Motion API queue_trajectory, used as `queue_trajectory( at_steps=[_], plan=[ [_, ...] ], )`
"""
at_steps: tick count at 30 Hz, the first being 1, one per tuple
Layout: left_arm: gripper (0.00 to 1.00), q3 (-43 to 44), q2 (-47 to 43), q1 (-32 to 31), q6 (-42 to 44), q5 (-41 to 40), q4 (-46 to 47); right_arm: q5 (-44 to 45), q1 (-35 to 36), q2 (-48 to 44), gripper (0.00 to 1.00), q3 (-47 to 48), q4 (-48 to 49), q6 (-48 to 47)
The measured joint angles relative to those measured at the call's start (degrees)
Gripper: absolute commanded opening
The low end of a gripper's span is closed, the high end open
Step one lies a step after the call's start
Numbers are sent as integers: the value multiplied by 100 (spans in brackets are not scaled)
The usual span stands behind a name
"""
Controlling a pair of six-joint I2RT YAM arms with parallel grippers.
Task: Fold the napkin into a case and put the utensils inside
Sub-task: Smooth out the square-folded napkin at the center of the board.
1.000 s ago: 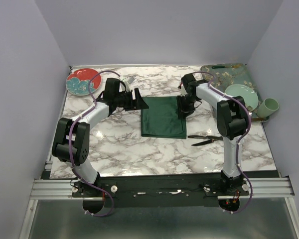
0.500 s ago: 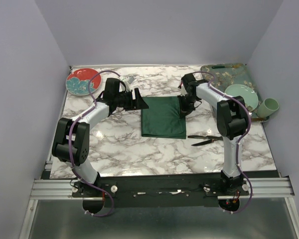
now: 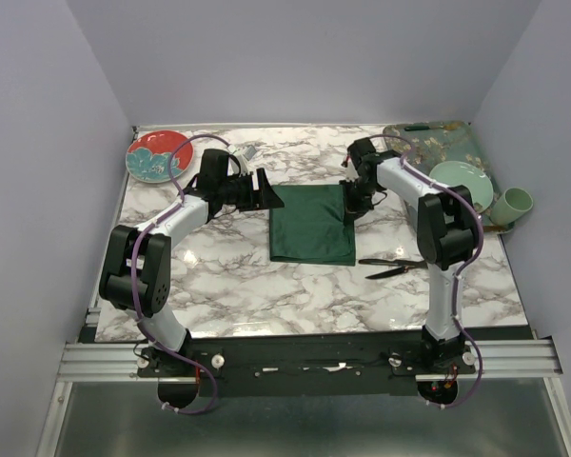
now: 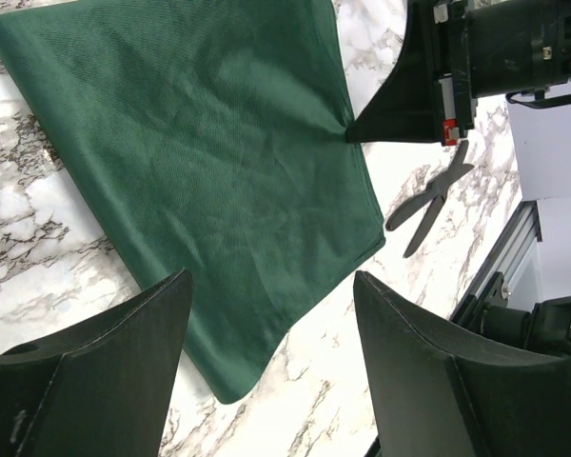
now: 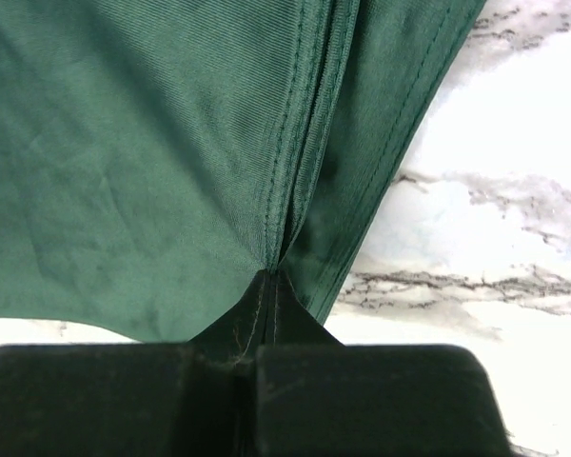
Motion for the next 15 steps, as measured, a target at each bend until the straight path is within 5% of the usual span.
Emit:
queue_trajectory(
  at_steps=[15],
  plan=[
    [77, -11, 2, 0, 4, -2, 0, 83, 0, -197, 0, -387, -20, 203]
  ],
)
